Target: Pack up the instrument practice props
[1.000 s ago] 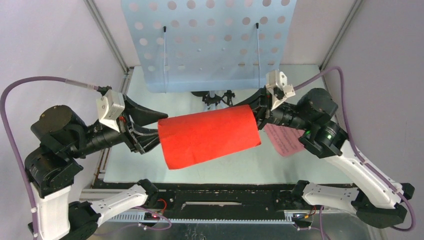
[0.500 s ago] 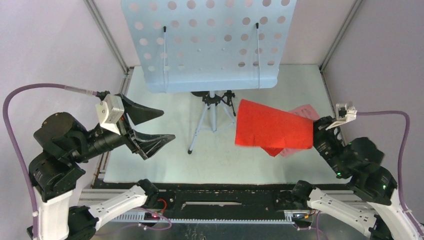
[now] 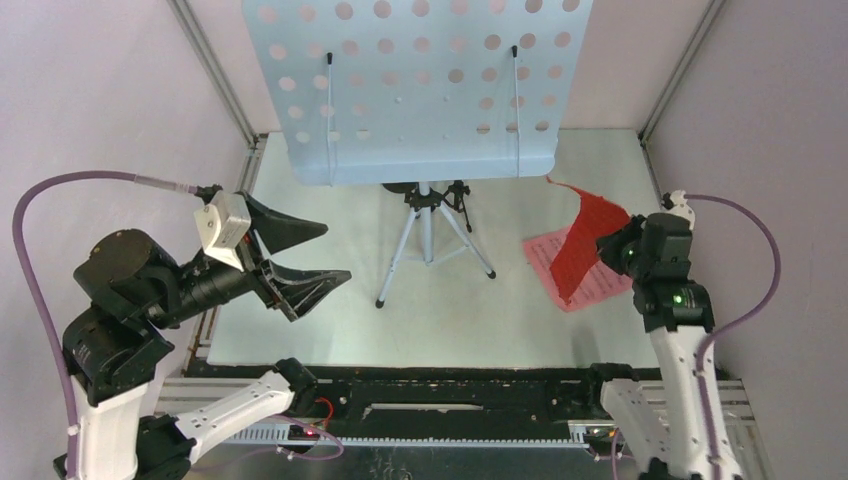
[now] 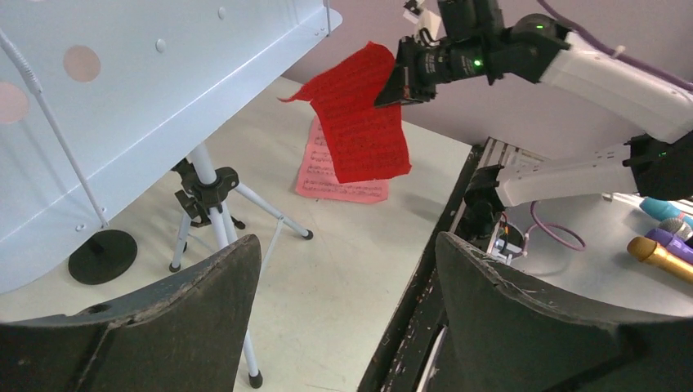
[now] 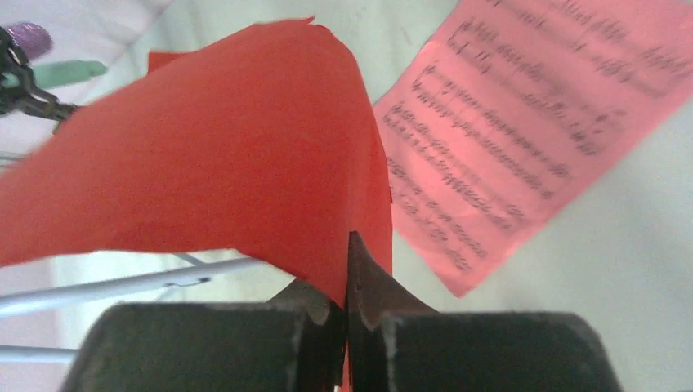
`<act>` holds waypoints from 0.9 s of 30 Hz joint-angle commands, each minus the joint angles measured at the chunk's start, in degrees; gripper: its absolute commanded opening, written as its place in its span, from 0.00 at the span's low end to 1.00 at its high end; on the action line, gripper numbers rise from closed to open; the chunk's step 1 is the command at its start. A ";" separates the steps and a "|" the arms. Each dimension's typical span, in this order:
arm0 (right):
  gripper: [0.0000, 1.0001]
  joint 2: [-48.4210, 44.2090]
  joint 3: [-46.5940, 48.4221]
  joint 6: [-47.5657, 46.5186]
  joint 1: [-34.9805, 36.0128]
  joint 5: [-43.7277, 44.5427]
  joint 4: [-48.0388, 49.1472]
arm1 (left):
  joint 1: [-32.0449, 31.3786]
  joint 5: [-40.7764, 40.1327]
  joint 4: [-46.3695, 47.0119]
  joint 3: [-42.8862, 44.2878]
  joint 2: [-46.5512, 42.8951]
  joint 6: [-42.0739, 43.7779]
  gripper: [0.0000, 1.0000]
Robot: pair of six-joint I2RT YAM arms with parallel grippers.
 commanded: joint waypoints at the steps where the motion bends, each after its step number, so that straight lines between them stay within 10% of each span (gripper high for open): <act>1: 0.00 3.00 -4.72 2.61 -16.02 -37.63 14.76 | 0.20 -0.85 0.83 -0.64 -1.32 -0.96 0.87; 8: 0.00 6.85 -7.10 11.61 -24.85 -47.84 26.88 | 0.23 -1.15 0.39 -0.97 -1.57 -0.47 0.87; 27: 0.00 13.14 -21.98 16.81 -27.62 -28.11 31.31 | 0.21 -2.43 3.31 -7.41 -5.05 -1.65 0.88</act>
